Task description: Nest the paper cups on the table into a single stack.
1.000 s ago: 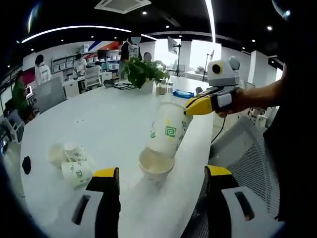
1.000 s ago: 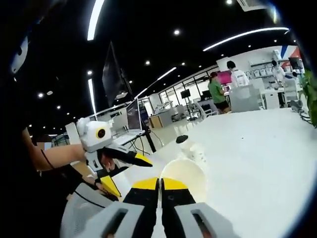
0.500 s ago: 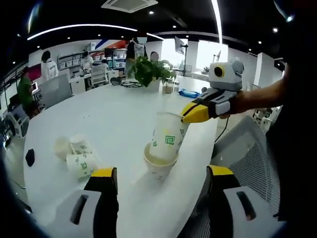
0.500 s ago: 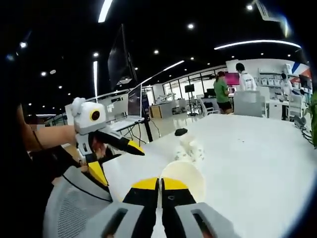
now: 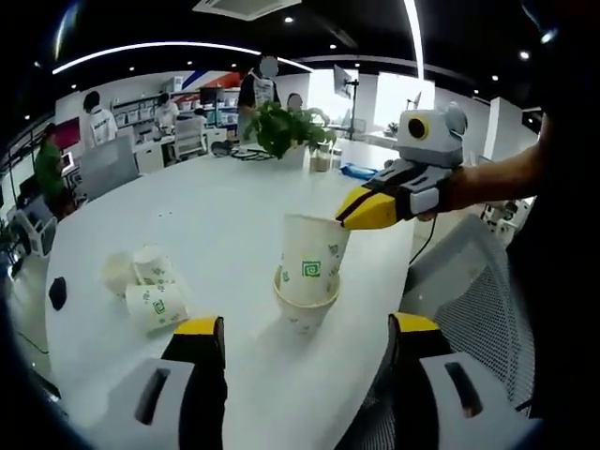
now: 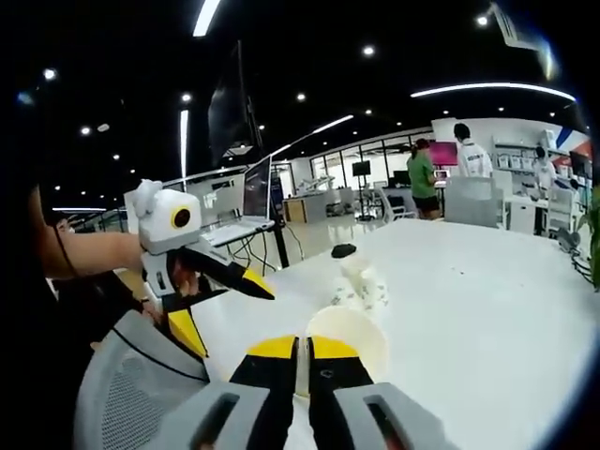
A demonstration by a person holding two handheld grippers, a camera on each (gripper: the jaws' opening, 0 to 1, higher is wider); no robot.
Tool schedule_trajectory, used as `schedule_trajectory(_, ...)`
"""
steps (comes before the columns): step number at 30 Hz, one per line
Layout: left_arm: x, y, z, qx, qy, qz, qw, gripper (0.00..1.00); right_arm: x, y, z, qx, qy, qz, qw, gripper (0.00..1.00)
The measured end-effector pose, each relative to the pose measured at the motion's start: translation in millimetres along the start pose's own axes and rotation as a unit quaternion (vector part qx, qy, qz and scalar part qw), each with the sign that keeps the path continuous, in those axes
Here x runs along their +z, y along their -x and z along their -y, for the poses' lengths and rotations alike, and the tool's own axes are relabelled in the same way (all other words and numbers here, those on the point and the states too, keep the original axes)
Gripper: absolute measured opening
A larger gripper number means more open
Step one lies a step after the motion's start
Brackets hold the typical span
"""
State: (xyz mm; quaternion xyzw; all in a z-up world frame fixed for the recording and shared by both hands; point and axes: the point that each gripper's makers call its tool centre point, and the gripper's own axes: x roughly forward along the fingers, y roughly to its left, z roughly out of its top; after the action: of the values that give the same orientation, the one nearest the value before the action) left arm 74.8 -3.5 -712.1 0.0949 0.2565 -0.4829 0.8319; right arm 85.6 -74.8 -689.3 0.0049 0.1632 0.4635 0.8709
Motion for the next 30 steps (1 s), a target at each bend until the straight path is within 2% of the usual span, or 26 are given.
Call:
schedule_trajectory(8,-0.4,1.0,-2.4,0.003,-0.003,0.001,1.0000,0.68,3.4,-1.8,-5.4,0.008,0.000,0.003,1.0000,0.00)
schedule_trajectory(17,-2.8,2.7,-13.1,0.020,-0.001,0.003,0.9998,0.68,-2.6,5.8,-3.3,-0.003,-0.026,0.009,0.9996,0.09)
schedule_trajectory(30,-0.2,-0.1,-55.2,0.073,-0.007,0.003,0.9973,0.66,-12.2,23.8,12.3,-0.036,-0.058,0.024,0.9974,0.43)
